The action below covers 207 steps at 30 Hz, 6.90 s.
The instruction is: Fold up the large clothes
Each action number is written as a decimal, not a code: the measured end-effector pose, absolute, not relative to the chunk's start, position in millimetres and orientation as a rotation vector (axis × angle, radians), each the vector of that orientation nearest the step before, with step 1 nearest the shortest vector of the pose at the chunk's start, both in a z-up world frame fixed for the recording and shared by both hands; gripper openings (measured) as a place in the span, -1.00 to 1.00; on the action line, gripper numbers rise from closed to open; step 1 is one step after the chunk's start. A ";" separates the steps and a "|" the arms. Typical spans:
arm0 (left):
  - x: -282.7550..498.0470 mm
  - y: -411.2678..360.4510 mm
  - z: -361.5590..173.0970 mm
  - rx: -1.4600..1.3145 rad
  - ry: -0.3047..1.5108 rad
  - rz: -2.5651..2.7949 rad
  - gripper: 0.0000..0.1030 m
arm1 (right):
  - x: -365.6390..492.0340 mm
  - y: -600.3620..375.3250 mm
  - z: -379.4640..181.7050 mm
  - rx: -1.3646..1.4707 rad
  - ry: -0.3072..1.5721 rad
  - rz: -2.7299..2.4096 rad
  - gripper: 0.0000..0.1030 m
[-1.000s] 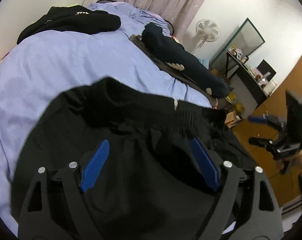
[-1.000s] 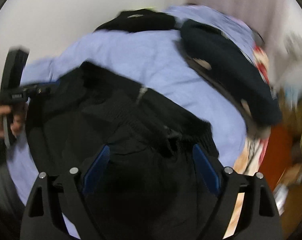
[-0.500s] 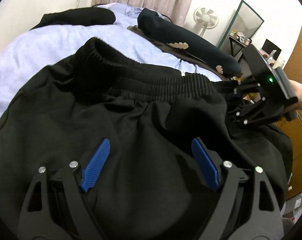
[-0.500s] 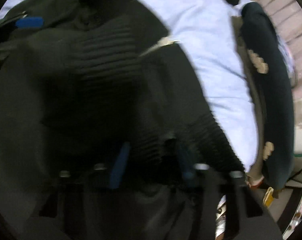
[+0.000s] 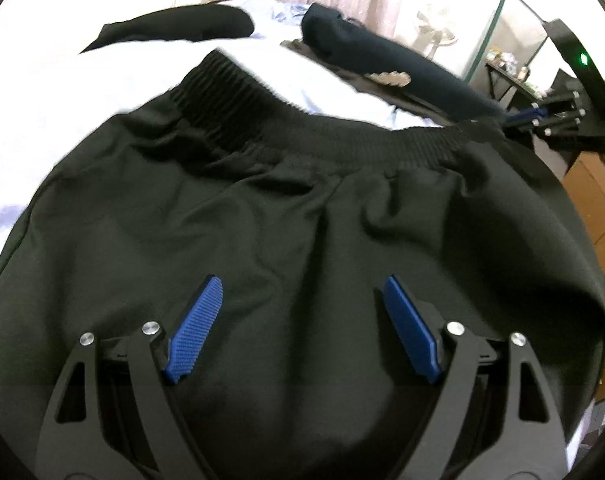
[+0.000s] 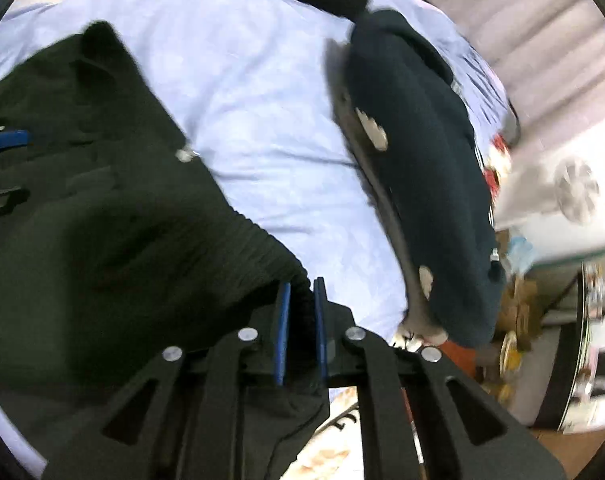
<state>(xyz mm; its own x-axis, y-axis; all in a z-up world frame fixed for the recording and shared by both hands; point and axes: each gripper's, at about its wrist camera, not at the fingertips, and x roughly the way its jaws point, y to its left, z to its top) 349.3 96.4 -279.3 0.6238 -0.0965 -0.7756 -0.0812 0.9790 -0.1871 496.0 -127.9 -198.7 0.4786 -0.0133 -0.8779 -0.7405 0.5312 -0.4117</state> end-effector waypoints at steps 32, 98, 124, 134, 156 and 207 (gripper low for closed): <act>349.0 118.5 -297.6 -0.188 0.971 -0.052 -0.45 | 433.3 -259.9 -297.0 -0.068 1.120 0.366 -1.00; 259.5 66.2 -248.8 -0.051 0.963 -0.181 0.82 | 273.7 -327.0 -231.9 0.319 1.019 0.207 0.86; 260.3 66.7 -249.9 -0.074 0.970 -0.191 0.83 | 289.8 -338.1 -238.5 0.859 1.006 0.383 0.90; 218.1 100.3 -218.5 -0.316 0.952 -0.124 0.83 | 302.9 -308.8 -251.0 0.737 1.055 0.352 0.92; 204.0 180.9 -277.1 -0.949 1.012 0.123 0.85 | 307.5 -323.8 -248.5 0.852 1.071 0.436 0.92; 323.1 217.6 -37.7 -1.078 1.025 0.028 -0.32 | 386.4 -325.5 -33.0 0.901 1.217 0.147 -0.62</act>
<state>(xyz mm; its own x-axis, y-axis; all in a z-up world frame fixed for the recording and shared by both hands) 323.1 217.6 -37.7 0.5647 -0.4387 -0.6990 -0.4765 0.5182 -0.7102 386.4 -325.5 -33.0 0.3825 0.5467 -0.7449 0.3540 0.6579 0.6647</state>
